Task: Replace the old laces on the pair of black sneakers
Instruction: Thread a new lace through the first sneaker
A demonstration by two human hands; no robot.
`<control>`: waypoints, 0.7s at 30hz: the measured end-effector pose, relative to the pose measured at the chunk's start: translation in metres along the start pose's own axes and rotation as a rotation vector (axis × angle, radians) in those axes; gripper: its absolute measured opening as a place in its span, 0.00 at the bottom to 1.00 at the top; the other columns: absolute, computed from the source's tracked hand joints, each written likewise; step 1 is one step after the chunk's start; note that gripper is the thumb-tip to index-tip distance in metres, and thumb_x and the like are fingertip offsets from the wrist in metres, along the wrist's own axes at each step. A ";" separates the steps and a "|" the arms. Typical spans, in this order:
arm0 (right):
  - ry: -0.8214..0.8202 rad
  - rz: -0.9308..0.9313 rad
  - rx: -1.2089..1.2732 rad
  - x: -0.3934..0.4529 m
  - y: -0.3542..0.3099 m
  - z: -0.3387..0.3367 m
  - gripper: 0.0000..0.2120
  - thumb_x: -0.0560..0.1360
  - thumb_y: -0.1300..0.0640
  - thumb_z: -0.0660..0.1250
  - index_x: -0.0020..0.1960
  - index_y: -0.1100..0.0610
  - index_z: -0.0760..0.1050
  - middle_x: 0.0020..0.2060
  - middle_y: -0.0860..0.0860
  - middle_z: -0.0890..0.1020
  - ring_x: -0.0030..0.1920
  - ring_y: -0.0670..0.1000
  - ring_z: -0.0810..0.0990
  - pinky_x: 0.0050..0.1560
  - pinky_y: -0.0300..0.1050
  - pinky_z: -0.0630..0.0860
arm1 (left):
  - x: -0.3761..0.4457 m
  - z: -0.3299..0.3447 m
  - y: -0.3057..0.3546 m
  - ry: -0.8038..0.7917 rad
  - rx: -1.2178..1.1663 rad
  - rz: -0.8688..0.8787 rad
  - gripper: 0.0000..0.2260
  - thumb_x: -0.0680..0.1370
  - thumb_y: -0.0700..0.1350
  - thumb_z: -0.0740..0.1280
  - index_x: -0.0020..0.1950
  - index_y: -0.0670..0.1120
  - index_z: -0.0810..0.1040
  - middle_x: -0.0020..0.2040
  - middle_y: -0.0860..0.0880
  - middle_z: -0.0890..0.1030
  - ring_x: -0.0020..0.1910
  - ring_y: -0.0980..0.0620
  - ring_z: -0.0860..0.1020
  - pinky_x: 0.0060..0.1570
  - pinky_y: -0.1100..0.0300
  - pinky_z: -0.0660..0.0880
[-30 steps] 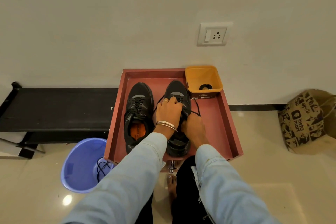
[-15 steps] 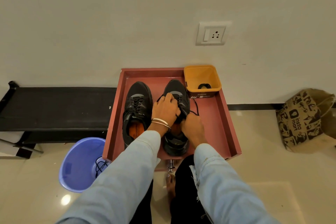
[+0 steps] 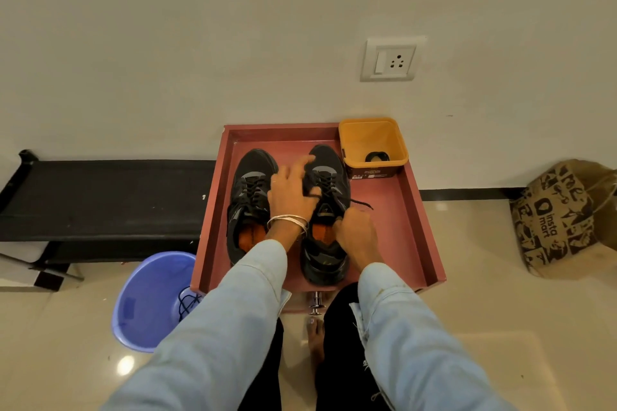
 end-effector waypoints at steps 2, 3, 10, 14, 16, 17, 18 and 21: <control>-0.001 -0.005 0.009 -0.001 0.000 0.002 0.10 0.75 0.60 0.62 0.51 0.65 0.76 0.47 0.61 0.80 0.46 0.61 0.79 0.39 0.47 0.73 | -0.002 0.014 0.005 -0.170 0.392 0.151 0.16 0.72 0.49 0.70 0.59 0.59 0.77 0.60 0.50 0.69 0.60 0.47 0.66 0.56 0.50 0.66; -0.001 -0.006 0.018 -0.001 0.000 0.002 0.10 0.75 0.60 0.62 0.51 0.65 0.76 0.47 0.60 0.80 0.45 0.61 0.79 0.39 0.48 0.74 | -0.004 0.020 0.007 -0.216 0.479 0.192 0.13 0.72 0.51 0.69 0.57 0.58 0.79 0.63 0.51 0.68 0.63 0.46 0.64 0.58 0.49 0.63; 0.020 -0.015 0.048 0.000 0.000 0.000 0.10 0.74 0.60 0.63 0.51 0.65 0.77 0.45 0.60 0.80 0.44 0.61 0.80 0.43 0.52 0.80 | -0.004 0.040 0.020 -0.156 0.752 0.402 0.09 0.75 0.48 0.67 0.54 0.48 0.80 0.64 0.45 0.71 0.61 0.43 0.71 0.54 0.47 0.68; 0.015 -0.016 0.034 0.000 0.000 0.001 0.10 0.74 0.60 0.62 0.50 0.66 0.76 0.46 0.62 0.80 0.44 0.63 0.79 0.40 0.49 0.76 | -0.003 0.027 0.007 -0.149 0.467 0.196 0.12 0.80 0.45 0.58 0.59 0.39 0.72 0.61 0.42 0.69 0.52 0.40 0.75 0.41 0.51 0.69; 0.010 0.005 0.019 0.000 0.001 0.001 0.10 0.75 0.60 0.61 0.51 0.66 0.76 0.47 0.62 0.79 0.45 0.62 0.79 0.38 0.47 0.72 | -0.004 0.006 -0.011 0.015 0.217 -0.053 0.09 0.79 0.44 0.60 0.51 0.38 0.73 0.57 0.40 0.71 0.49 0.38 0.75 0.42 0.49 0.68; 0.011 0.011 0.018 0.000 0.001 0.000 0.11 0.75 0.60 0.61 0.51 0.66 0.76 0.47 0.61 0.79 0.45 0.62 0.79 0.39 0.46 0.71 | -0.005 -0.003 -0.022 0.085 0.105 -0.195 0.09 0.79 0.44 0.61 0.49 0.37 0.74 0.56 0.40 0.72 0.51 0.38 0.74 0.45 0.48 0.68; 0.010 0.015 0.020 0.001 0.001 0.000 0.11 0.75 0.60 0.60 0.51 0.66 0.76 0.48 0.61 0.79 0.46 0.63 0.79 0.39 0.46 0.71 | -0.005 -0.009 -0.028 0.128 0.040 -0.300 0.09 0.79 0.44 0.61 0.49 0.37 0.74 0.56 0.39 0.73 0.53 0.38 0.74 0.49 0.47 0.69; 0.006 0.025 0.014 0.001 0.001 0.002 0.11 0.75 0.59 0.60 0.52 0.65 0.75 0.48 0.61 0.79 0.47 0.62 0.79 0.41 0.47 0.73 | -0.004 -0.011 -0.027 0.107 0.078 -0.317 0.09 0.79 0.44 0.62 0.51 0.37 0.74 0.56 0.39 0.73 0.52 0.38 0.74 0.50 0.47 0.70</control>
Point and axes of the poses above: each hand's wrist, its own x-axis towards the middle knuckle, its own z-axis out of the palm, y = z × x, the point moved 5 cm from there along x, towards the middle knuckle
